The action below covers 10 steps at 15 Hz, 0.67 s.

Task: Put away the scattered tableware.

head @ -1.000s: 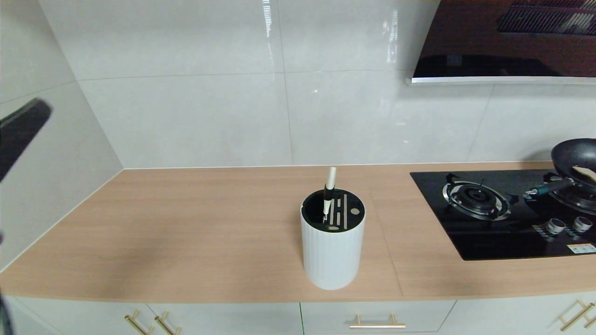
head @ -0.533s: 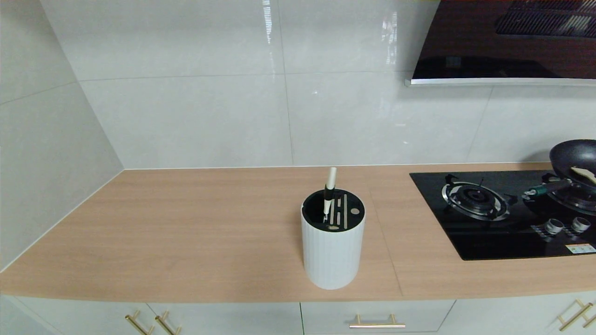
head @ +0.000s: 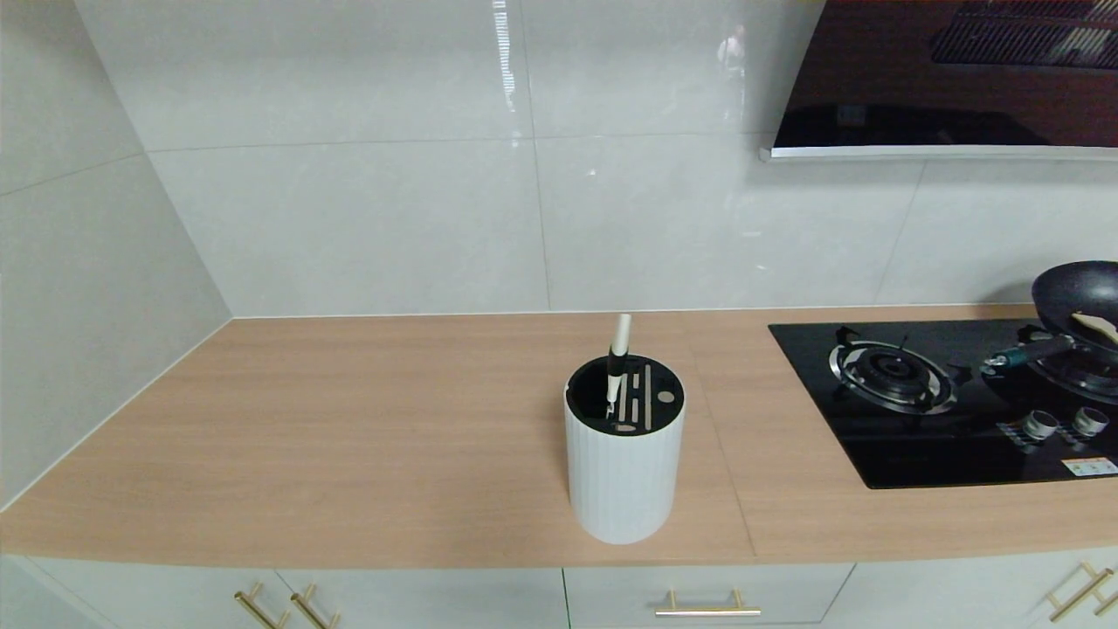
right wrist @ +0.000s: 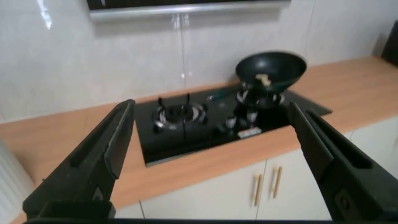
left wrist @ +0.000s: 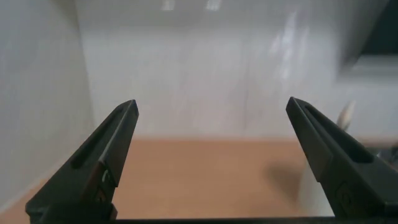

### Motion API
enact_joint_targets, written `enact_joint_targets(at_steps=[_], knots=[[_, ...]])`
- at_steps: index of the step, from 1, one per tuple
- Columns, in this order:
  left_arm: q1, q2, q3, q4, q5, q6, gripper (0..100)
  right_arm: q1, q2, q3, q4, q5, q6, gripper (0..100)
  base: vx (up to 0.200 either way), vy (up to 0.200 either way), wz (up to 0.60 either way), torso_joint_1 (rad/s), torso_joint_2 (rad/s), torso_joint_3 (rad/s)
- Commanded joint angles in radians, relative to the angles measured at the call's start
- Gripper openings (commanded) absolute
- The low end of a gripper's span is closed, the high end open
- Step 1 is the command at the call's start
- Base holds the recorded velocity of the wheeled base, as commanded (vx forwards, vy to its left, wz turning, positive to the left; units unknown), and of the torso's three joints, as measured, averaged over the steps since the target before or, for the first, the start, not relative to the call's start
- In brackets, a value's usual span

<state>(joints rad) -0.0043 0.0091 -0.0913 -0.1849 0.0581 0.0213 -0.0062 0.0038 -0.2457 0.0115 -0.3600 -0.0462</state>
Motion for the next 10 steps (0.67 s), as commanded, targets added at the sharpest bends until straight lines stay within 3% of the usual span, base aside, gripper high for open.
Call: enact_joint_targets(at_steps=[1,3,5,7,10], knots=[[0.009,-0.009,0.091,0.059,0.009,-0.009,100,0.0,-0.001,0.171,-0.127,0.009,-0.021,100,0.0,0.0,0.0,0.0,0.0,0.0],[0.007,-0.009,0.091,0.189,0.008,-0.014,100,0.0,-0.001,0.243,-0.189,0.041,-0.06,100,0.0,0.0,0.0,0.0,0.0,0.0],[0.009,-0.009,0.091,0.18,0.008,-0.029,100,0.0,-0.001,0.244,-0.162,0.118,-0.061,100,0.0,0.0,0.0,0.0,0.0,0.0],[0.009,-0.009,0.091,0.179,0.008,-0.03,100,0.0,-0.001,0.246,-0.082,0.135,-0.06,100,0.0,0.0,0.0,0.0,0.0,0.0],[0.009,-0.009,0.091,0.179,0.008,-0.03,100,0.0,0.001,0.244,-0.067,0.138,-0.057,100,0.0,0.0,0.0,0.0,0.0,0.0]])
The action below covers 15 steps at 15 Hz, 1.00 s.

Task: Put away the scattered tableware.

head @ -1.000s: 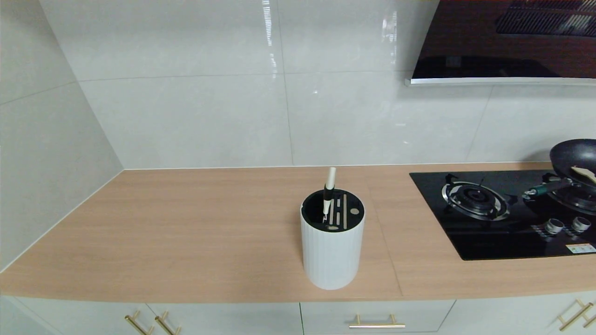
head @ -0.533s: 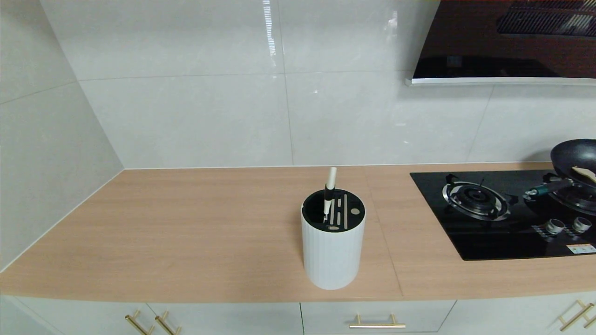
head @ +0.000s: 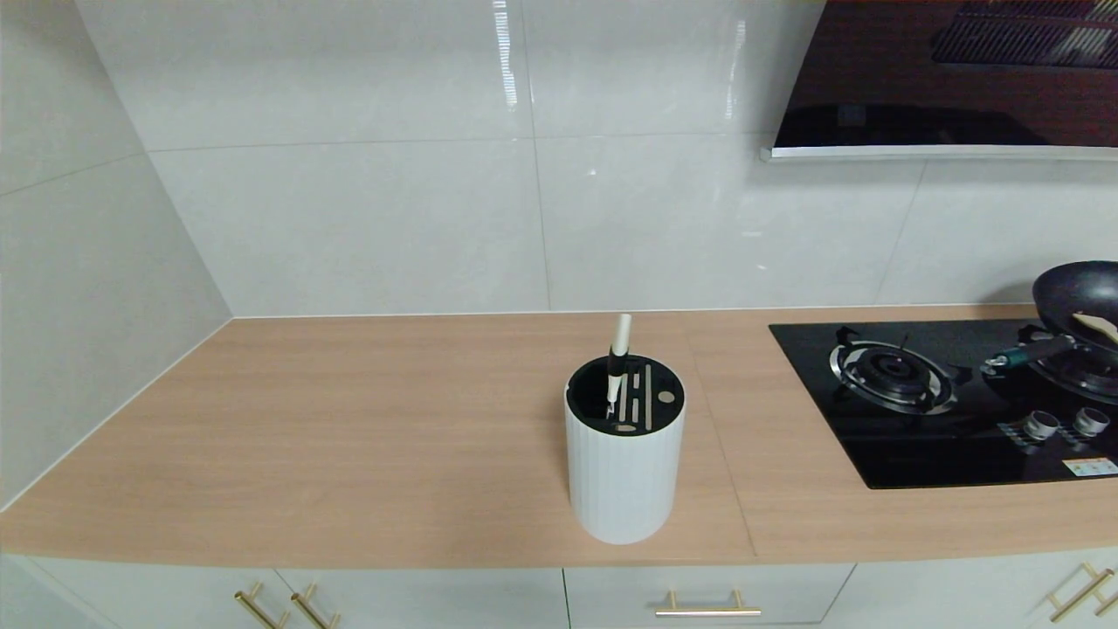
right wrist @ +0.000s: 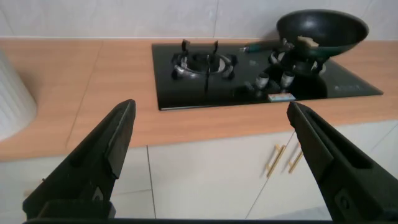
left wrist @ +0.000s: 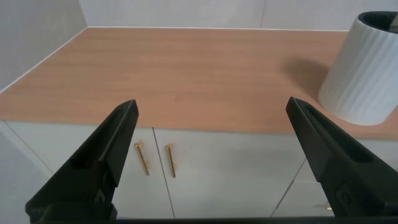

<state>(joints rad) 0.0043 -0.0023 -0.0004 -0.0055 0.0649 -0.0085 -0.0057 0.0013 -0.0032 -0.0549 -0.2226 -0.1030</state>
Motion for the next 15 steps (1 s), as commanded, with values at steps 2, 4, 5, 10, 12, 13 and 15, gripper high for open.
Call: enact_joint_targets(at_steps=[2,4,5,10,12,13,15], knots=[[0.0,0.002,0.0,-0.001,0.0,-0.001,100,0.001,0.003,0.002,0.0,0.034,-0.007,100,0.0,0.0,0.0,0.0,0.0,0.0],[-0.001,0.002,0.0,-0.001,0.001,-0.001,100,0.001,0.003,0.002,-0.003,0.117,-0.017,100,0.0,0.0,0.0,0.0,0.0,0.0],[0.0,0.002,0.0,-0.001,0.0,0.001,100,0.004,0.003,0.003,-0.005,0.118,-0.015,100,0.0,0.0,0.0,0.0,0.0,0.0],[0.0,0.002,0.0,-0.001,0.0,0.001,100,0.003,0.002,-0.003,0.021,0.235,0.014,100,0.0,0.0,0.0,0.0,0.0,0.0],[-0.001,0.002,0.0,-0.001,0.001,-0.001,100,0.003,0.003,-0.003,0.023,0.115,0.08,100,0.0,0.0,0.0,0.0,0.0,0.0],[0.0,0.002,0.0,-0.001,0.001,-0.001,100,0.004,0.003,-0.004,0.036,0.129,0.077,100,0.0,0.0,0.0,0.0,0.0,0.0],[0.0,0.004,0.0,-0.001,0.001,-0.001,100,0.007,0.003,-0.014,0.056,0.18,0.054,100,0.0,0.0,0.0,0.0,0.0,0.0]])
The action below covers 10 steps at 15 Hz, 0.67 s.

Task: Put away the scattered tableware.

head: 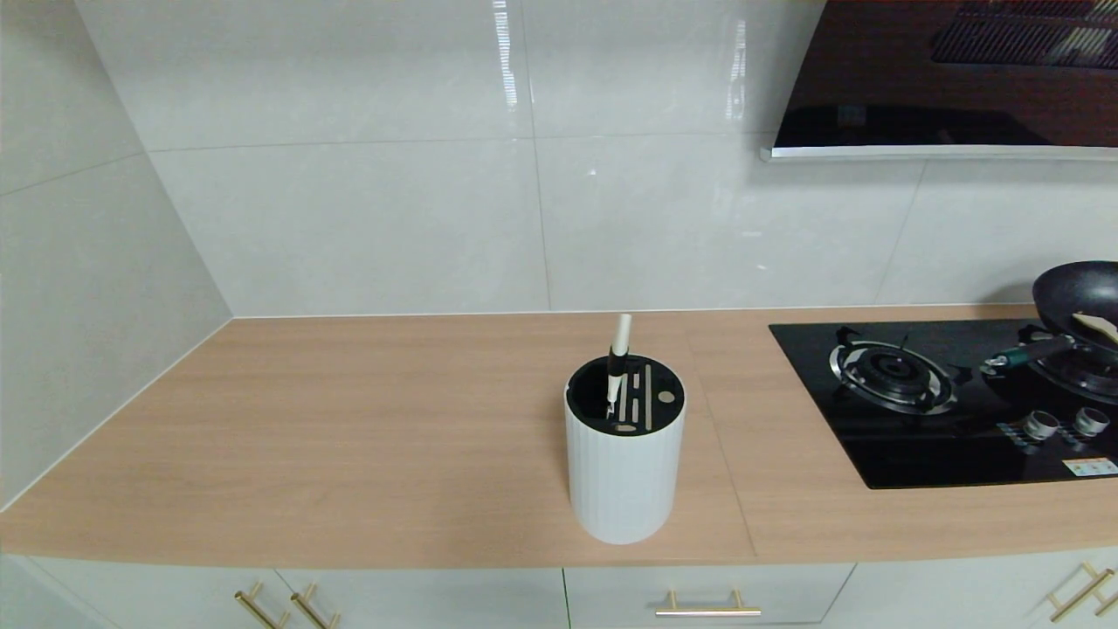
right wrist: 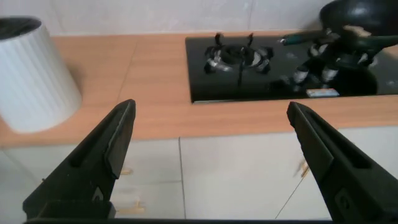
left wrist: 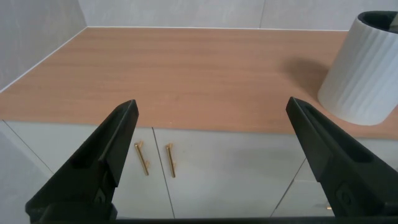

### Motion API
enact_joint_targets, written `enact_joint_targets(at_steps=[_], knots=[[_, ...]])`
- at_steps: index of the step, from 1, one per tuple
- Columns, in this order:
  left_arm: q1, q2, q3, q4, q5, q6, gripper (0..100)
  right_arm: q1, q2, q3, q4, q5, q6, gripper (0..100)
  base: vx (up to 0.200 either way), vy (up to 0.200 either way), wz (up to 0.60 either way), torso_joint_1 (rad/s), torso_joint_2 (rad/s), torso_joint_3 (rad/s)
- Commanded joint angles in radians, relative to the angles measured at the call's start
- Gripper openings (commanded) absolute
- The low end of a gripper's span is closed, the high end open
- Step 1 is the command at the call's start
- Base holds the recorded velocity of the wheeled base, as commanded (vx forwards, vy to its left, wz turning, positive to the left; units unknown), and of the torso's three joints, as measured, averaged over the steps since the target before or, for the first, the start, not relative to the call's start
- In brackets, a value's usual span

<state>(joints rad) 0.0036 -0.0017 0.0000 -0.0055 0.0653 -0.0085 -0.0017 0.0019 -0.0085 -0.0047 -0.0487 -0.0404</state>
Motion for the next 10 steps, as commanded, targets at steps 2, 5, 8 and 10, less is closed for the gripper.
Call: enact_joint_targets(at_steps=[2,5,8,10], knots=[[0.001,0.002,0.0,-0.001,0.001,0.001,100,0.003,0.004,0.007,0.008,0.11,-0.003,100,0.0,0.0,0.0,0.0,0.0,0.0],[0.001,0.002,0.0,-0.001,0.001,0.001,100,0.006,0.004,0.007,0.008,0.096,0.034,100,0.0,0.0,0.0,0.0,0.0,0.0],[0.001,0.002,0.0,-0.001,0.001,-0.001,100,0.005,0.001,0.007,0.008,0.095,0.033,100,0.0,0.0,0.0,0.0,0.0,0.0],[0.001,0.002,0.0,-0.001,0.001,-0.001,100,0.005,0.001,0.007,0.008,0.082,0.03,100,0.0,0.0,0.0,0.0,0.0,0.0]])
